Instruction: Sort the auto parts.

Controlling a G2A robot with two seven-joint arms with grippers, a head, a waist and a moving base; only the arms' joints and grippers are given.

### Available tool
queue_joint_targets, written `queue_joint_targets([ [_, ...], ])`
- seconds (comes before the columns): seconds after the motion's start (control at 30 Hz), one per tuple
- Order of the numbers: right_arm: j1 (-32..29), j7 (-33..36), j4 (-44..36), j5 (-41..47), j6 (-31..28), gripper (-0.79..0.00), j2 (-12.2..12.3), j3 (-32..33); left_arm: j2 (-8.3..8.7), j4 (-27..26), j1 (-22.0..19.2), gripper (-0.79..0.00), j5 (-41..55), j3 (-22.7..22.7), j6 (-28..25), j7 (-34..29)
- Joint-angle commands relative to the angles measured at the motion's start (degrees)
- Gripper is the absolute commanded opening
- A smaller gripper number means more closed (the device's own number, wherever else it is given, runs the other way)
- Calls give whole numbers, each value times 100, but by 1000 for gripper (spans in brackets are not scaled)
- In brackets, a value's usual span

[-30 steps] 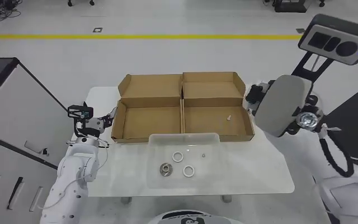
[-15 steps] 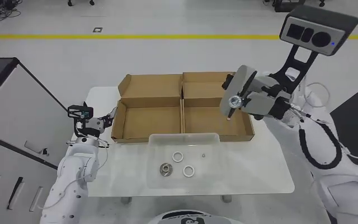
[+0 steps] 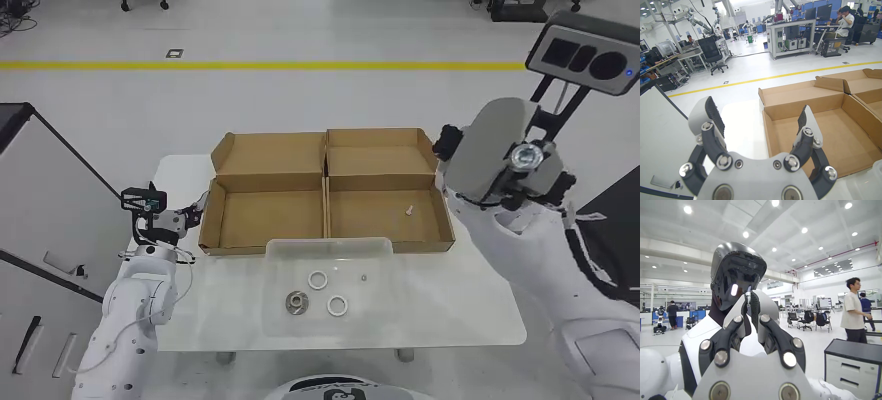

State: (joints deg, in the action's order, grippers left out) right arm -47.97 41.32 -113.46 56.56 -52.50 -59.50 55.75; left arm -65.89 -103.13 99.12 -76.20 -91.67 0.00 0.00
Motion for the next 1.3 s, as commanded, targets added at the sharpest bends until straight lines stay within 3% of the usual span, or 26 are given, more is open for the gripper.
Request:
queue_joint_targets([
  [0.0, -19, 43, 18, 33, 15, -785, -21, 29, 0, 0, 0, 0, 0, 0, 0, 0],
  [0.47, -127, 268, 55, -1090, 780, -785, -69, 483, 0, 0, 0, 0, 0, 0, 0, 0],
  [0.83, -295, 385, -27, -246, 281, -785, -220, 377, 0, 0, 0, 0, 0, 0, 0, 0],
  [1.27, -295, 482, 22, -293, 296, -785, -234, 412, 0, 0, 0, 0, 0, 0, 0, 0],
])
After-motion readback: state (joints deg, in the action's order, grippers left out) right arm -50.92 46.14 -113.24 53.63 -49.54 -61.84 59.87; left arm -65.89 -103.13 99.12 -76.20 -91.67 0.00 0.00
